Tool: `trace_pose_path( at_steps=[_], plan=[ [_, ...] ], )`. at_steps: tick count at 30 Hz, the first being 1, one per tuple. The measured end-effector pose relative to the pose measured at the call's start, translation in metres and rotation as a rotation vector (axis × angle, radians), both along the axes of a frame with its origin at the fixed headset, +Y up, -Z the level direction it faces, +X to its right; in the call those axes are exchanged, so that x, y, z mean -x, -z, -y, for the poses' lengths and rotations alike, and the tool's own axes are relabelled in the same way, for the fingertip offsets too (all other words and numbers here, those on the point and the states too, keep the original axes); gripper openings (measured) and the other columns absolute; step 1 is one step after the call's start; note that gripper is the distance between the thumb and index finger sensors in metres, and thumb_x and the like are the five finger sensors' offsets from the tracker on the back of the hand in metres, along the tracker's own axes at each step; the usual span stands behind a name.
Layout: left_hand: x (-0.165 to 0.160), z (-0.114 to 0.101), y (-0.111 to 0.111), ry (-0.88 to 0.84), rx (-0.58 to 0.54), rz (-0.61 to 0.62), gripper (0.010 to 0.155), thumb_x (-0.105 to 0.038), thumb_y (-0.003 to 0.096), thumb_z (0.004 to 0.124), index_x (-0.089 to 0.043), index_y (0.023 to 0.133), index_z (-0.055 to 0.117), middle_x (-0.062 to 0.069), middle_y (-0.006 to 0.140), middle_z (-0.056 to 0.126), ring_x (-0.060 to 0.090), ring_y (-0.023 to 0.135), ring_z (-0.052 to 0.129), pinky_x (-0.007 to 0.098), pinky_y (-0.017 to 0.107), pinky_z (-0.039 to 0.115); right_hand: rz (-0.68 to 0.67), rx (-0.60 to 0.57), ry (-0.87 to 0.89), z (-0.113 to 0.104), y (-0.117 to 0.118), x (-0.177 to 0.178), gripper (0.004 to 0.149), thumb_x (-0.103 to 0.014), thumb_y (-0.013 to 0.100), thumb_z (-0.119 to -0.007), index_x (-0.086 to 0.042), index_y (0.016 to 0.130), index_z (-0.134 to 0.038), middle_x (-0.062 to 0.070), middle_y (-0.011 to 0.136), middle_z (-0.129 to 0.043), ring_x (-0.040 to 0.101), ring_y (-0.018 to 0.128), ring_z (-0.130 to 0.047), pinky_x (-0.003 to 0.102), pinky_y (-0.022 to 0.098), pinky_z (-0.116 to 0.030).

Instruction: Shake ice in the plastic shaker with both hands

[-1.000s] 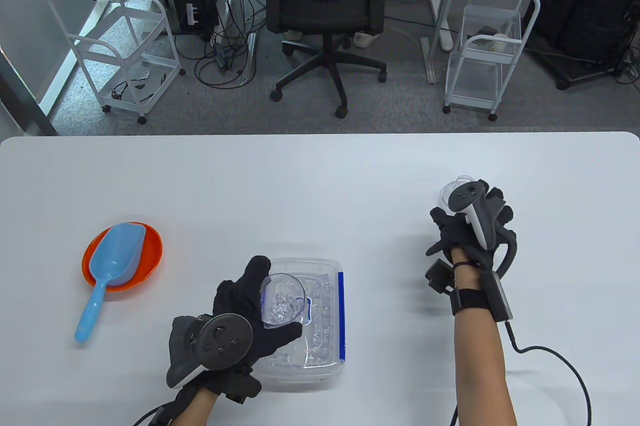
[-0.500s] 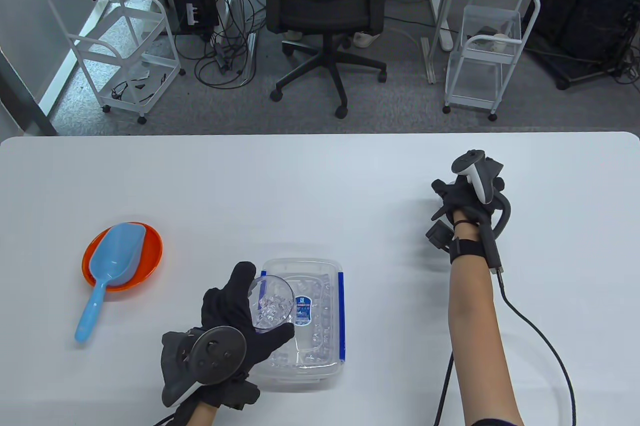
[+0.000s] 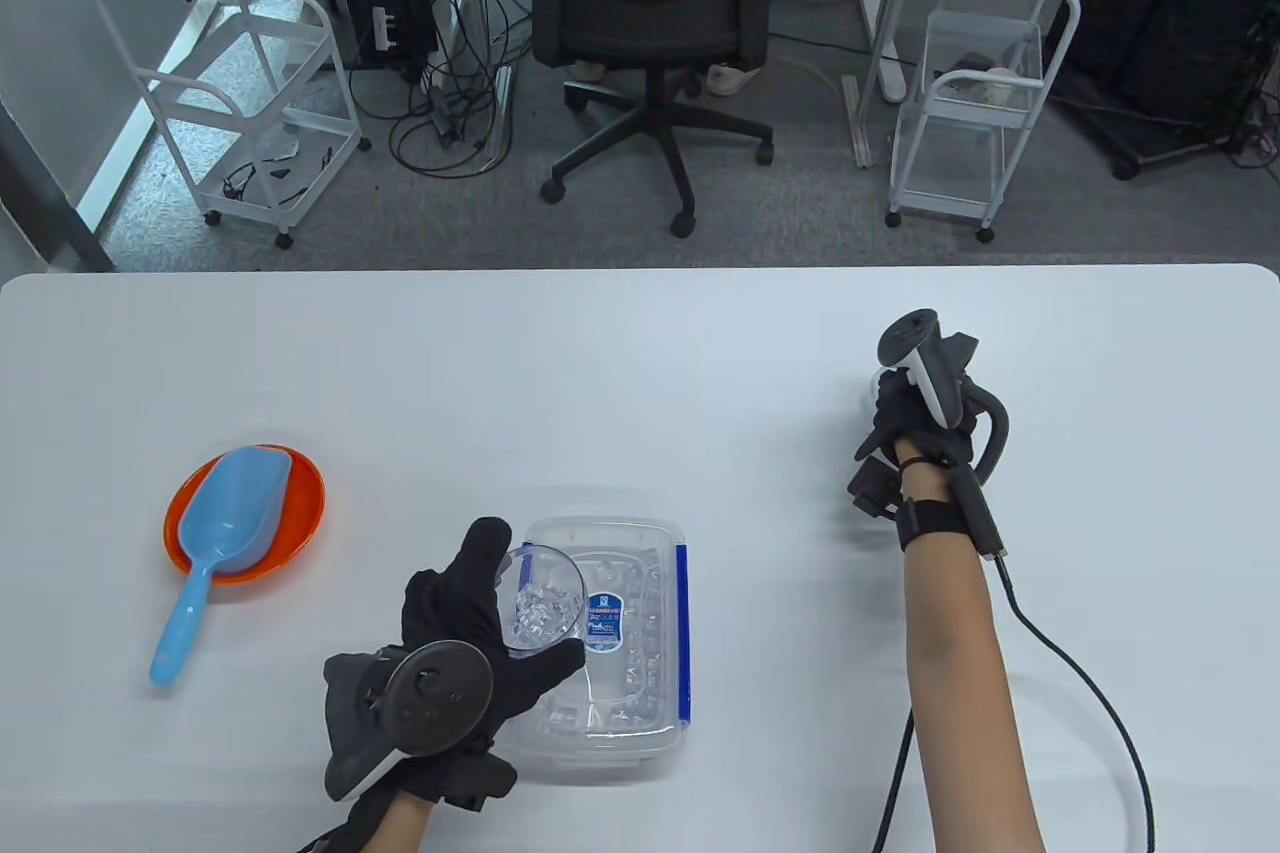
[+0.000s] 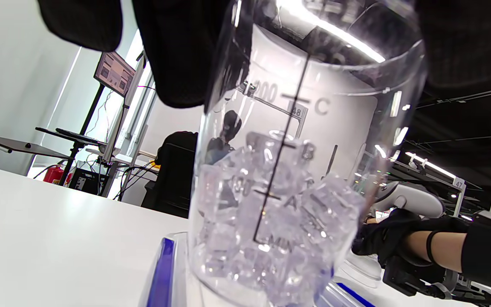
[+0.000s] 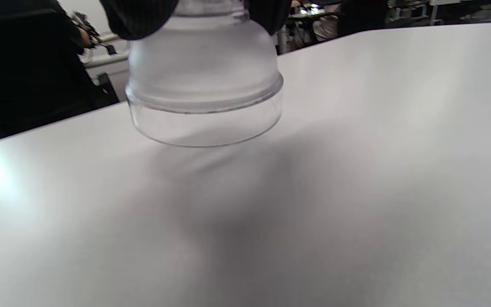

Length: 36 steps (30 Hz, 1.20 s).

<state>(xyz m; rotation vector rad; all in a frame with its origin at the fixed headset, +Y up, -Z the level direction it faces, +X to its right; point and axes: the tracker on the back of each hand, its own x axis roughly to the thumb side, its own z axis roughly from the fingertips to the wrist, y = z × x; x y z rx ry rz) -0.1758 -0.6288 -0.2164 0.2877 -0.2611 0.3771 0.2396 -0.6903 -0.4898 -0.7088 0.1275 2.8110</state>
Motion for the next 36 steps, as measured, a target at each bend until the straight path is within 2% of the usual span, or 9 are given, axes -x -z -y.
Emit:
trace_pose_path(
  at_steps=[8,14,23,26,31,32,33,34,36],
  plan=[
    [-0.006,-0.009,0.002,-0.005,-0.018,0.034,0.113,-0.073,0.0404,0.077,-0.018,0.108,0.004,0.02,0.113,0.058,0.038,0.094,0.078,0.069,0.072,0.055,-0.628,-0.331,0.289,-0.07,-0.092,0.073,0.073,-0.038,0.053,-0.069,-0.009,0.108,-0.03,0.02,0.1,-0.053,0.05,0.088,-0.073,0.071,0.061,-0.057],
    [-0.01,-0.014,0.001,-0.016,-0.026,0.042,0.114,-0.072,0.0407,0.077,-0.019,0.107,0.002,0.02,0.113,0.058,0.038,0.095,0.078,0.068,0.072,0.055,-0.983,-0.311,0.743,-0.112,-0.176,0.138,0.075,-0.04,0.056,-0.066,-0.007,0.109,-0.023,0.022,0.1,-0.054,0.055,0.088,-0.07,0.074,0.057,-0.062],
    [-0.011,-0.015,0.005,-0.044,-0.031,0.058,0.115,-0.072,0.0403,0.078,-0.018,0.106,0.001,0.02,0.112,0.059,0.038,0.094,0.079,0.061,0.072,0.064,-0.937,-0.495,0.935,-0.099,-0.208,0.183,0.084,-0.047,0.053,-0.069,-0.002,0.107,-0.024,0.02,0.098,-0.059,0.046,0.079,-0.082,0.06,0.054,-0.076],
    [-0.011,-0.012,0.009,-0.125,-0.022,0.083,0.115,-0.072,0.0405,0.078,-0.018,0.105,0.0,0.021,0.112,0.057,0.039,0.094,0.078,0.059,0.072,0.066,-0.886,-0.517,1.044,-0.084,-0.21,0.186,0.094,-0.052,0.049,-0.073,0.003,0.105,-0.022,0.031,0.104,-0.04,0.042,0.084,-0.074,0.052,0.059,-0.075],
    [-0.018,-0.003,0.014,-0.169,-0.008,0.111,0.115,-0.071,0.0412,0.079,-0.018,0.105,0.0,0.022,0.112,0.056,0.04,0.093,0.077,0.059,0.072,0.066,-0.838,-0.523,1.206,-0.059,-0.21,0.189,0.078,-0.054,0.048,-0.074,-0.001,0.1,-0.05,0.037,0.104,-0.026,0.041,0.091,-0.062,0.045,0.067,-0.066],
    [-0.021,0.0,0.016,-0.157,-0.005,0.113,0.115,-0.071,0.041,0.079,-0.018,0.105,0.0,0.022,0.112,0.056,0.04,0.093,0.077,0.058,0.072,0.067,-0.834,-0.499,1.261,-0.053,-0.209,0.19,0.077,-0.054,0.049,-0.073,-0.003,0.101,-0.05,0.036,0.105,-0.024,0.045,0.092,-0.057,0.049,0.068,-0.063],
    [-0.023,0.002,0.017,-0.144,-0.001,0.112,0.115,-0.072,0.0419,0.078,-0.017,0.105,-0.001,0.022,0.113,0.055,0.039,0.094,0.077,0.055,0.072,0.069,-0.856,-0.455,1.288,-0.049,-0.209,0.193,0.075,-0.057,0.05,-0.069,-0.009,0.104,-0.049,0.036,0.108,-0.024,0.059,0.092,-0.051,0.072,0.058,-0.05],
    [-0.026,0.004,0.02,-0.161,-0.006,0.088,0.115,-0.073,0.0418,0.076,-0.015,0.104,-0.001,0.022,0.112,0.057,0.039,0.093,0.079,0.054,0.071,0.072,-0.901,-0.329,1.298,-0.038,-0.211,0.198,0.072,-0.059,0.055,-0.062,-0.018,0.11,-0.04,0.031,0.113,-0.025,0.069,0.091,-0.035,0.081,0.053,-0.041],
    [-0.028,0.009,0.026,-0.214,0.021,0.098,0.115,-0.071,0.0413,0.078,-0.014,0.104,0.0,0.023,0.111,0.056,0.04,0.091,0.079,0.053,0.07,0.072,-0.875,-0.328,1.299,-0.03,-0.211,0.196,0.073,-0.06,0.057,-0.059,-0.024,0.113,-0.028,0.03,0.114,-0.031,0.068,0.094,-0.035,0.085,0.051,-0.039]
  ],
)
